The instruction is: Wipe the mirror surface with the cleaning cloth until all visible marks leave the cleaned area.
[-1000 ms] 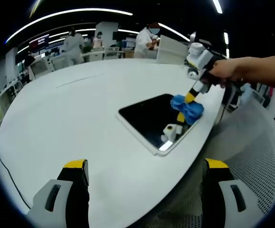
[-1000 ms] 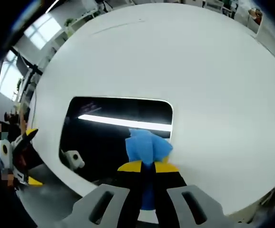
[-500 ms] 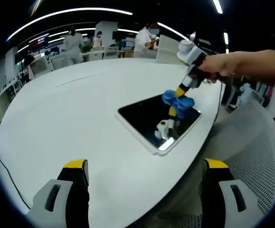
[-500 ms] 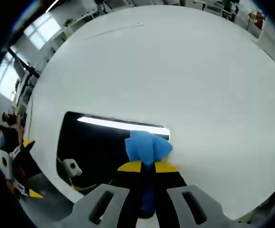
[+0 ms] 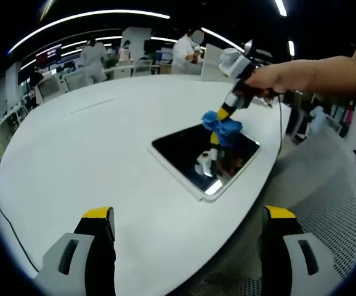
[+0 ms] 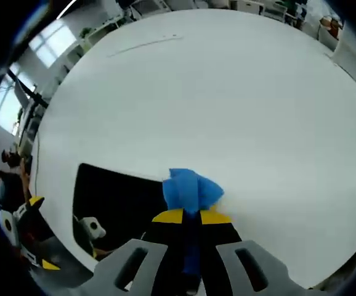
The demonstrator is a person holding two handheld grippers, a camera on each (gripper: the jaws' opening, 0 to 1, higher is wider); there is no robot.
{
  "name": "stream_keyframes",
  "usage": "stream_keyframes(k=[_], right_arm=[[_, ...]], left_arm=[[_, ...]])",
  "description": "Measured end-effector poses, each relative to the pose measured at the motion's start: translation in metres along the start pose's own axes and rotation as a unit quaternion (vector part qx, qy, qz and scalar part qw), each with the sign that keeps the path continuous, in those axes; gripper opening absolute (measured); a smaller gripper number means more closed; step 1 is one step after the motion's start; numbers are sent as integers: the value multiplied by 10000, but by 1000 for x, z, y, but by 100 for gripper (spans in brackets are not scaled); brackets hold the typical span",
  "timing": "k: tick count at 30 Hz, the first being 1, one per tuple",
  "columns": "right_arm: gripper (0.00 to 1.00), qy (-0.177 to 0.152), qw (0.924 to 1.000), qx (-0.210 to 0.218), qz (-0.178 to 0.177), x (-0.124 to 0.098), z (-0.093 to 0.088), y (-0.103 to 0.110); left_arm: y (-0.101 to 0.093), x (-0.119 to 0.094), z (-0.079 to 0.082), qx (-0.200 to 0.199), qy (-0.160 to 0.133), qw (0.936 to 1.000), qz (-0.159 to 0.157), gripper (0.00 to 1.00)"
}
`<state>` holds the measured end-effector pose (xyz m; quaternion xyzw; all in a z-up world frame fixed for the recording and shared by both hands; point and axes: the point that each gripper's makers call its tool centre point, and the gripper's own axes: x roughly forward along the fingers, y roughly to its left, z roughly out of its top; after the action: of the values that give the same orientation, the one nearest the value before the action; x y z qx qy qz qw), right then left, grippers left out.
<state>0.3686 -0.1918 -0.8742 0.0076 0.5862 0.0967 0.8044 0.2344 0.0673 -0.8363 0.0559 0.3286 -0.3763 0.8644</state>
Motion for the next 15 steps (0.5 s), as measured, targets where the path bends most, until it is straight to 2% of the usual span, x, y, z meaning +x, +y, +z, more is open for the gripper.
stream_keyframes(k=[7,15], right_arm=[[1,-91,9999,-15,-77,0,7,1],[1,-36,10000,-49,-47,0,7,-1]], left_arm=[[0,0,1,-48,-34,10000,-13,100],[1,0,1,-59,-43,10000,15,100]])
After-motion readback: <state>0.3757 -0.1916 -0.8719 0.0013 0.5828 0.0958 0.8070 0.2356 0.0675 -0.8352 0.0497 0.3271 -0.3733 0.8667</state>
